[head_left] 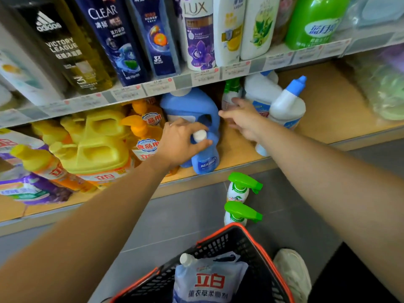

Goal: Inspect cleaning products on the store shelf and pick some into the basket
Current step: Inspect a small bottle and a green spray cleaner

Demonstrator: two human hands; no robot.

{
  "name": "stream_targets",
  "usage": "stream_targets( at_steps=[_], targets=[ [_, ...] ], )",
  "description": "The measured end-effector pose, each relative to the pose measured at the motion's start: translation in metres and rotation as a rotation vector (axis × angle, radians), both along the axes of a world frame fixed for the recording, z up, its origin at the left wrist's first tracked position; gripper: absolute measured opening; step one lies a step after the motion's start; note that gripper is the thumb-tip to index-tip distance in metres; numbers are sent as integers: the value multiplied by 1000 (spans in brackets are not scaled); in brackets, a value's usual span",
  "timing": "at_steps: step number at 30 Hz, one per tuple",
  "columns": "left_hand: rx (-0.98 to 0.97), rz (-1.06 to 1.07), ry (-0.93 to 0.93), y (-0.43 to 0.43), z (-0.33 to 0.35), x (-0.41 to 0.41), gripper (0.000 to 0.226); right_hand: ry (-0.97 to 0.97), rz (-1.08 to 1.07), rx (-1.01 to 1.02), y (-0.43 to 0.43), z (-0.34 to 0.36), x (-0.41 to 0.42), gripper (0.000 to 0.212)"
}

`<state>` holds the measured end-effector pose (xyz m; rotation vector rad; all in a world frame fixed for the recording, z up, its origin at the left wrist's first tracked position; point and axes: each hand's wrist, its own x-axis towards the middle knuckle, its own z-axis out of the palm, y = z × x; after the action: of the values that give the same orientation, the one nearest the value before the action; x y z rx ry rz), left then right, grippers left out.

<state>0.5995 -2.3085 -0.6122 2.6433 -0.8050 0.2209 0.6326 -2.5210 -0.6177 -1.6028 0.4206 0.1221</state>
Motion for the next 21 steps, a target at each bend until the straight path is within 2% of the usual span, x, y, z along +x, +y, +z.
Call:
stream_targets(
  at_steps=[2,6,8,12,13,17,21],
  targets=[
    [-15,-1,-6,-1,-1,0,37,3,-1,97,1,-5,16,75],
    [-30,4,18,-5,1,1,39,-40,-39,328,0,-3,34,60],
    [-44,13,59,-6,3,2,39,-51,-66,375,-2,0,32,55],
    [-28,-11,128,-5,8,3,39,-56,-60,220,-11,0,12,13],
    [-19,-20,143,-4,9,4,40,-64,-54,169,-14,0,6,9],
    [46,-30,144,-2,12,4,42,-85,-60,5,-23,4,-14,9],
    [236,-44,63,-2,22,4,44,-91,-69,-166,-29,16,-39,16]
  ],
)
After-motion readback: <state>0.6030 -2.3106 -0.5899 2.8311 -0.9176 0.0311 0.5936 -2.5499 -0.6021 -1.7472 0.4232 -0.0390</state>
